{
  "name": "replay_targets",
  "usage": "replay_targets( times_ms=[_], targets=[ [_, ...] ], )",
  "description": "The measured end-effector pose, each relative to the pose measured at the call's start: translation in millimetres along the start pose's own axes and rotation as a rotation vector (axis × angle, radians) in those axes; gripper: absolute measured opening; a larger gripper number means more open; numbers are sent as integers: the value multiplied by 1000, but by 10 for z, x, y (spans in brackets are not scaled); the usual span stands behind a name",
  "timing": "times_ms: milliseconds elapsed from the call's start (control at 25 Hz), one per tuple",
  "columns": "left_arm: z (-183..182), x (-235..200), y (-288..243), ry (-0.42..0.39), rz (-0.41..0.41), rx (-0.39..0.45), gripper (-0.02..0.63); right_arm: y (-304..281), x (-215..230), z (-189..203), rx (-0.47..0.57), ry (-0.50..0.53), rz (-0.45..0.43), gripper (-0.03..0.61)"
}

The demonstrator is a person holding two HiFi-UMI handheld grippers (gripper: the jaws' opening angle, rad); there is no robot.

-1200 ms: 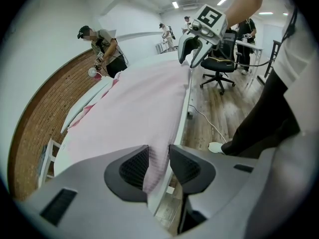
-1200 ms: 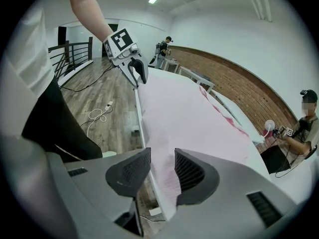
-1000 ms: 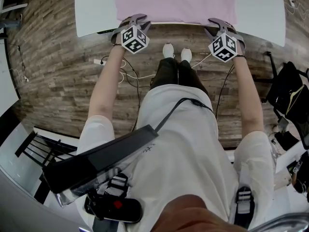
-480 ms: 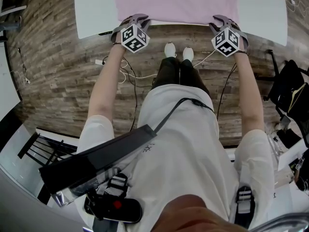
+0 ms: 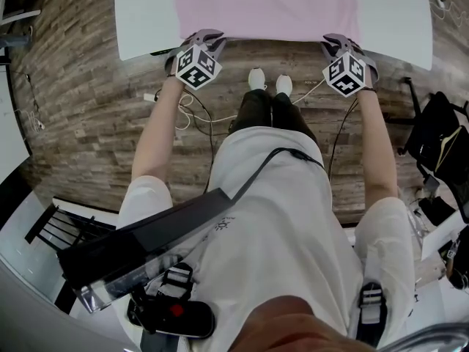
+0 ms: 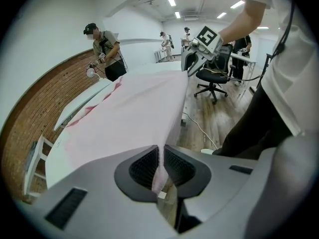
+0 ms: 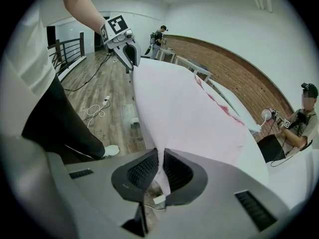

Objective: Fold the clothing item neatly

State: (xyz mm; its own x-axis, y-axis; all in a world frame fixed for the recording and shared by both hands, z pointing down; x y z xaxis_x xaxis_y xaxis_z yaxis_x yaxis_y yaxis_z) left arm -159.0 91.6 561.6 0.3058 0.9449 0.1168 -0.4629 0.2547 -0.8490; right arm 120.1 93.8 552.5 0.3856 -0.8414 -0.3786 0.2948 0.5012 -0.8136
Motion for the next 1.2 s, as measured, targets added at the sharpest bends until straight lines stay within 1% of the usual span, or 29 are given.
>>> replay_targets(
  times_ms=[160, 320, 520, 640, 800, 960, 1200],
  targets=[
    [-23, 142, 151, -3, 17, 12, 38, 183, -75, -26, 8, 2, 8, 37],
    [-66, 275, 298, -3, 18, 33, 38, 354, -141, -38, 18, 0, 16, 37],
    [-126, 390, 506, -44, -23, 22, 38, 558, -235, -63, 18, 35, 32, 35],
    [-175, 421, 621, -45, -41, 20, 38, 673, -242, -113, 17, 49, 34, 37],
    [-224, 421, 797, -80, -20, 10, 38, 849, -205, -236, 44, 42, -23, 37],
    [-333, 410, 1016, -105, 14, 31, 38, 1068, -132, -335, 54, 34, -62, 35],
    [-430, 299, 1186, -190, 65, 36, 37, 1123, -49, -401, 3, 111, -120, 35]
  ],
)
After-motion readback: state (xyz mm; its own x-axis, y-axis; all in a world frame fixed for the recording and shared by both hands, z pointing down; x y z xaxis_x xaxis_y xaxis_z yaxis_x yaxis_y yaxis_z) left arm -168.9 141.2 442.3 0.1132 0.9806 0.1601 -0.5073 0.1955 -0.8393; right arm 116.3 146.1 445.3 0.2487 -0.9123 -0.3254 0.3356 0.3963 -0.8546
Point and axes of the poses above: the fingertips, and each gripper's own axes: y backward along the fingers, x to its right, z out of its underside, the point moved 2 cm from there along y, backward along the fingers, and after that the axes turned 5 degrees about z, right-handed, at the moved point
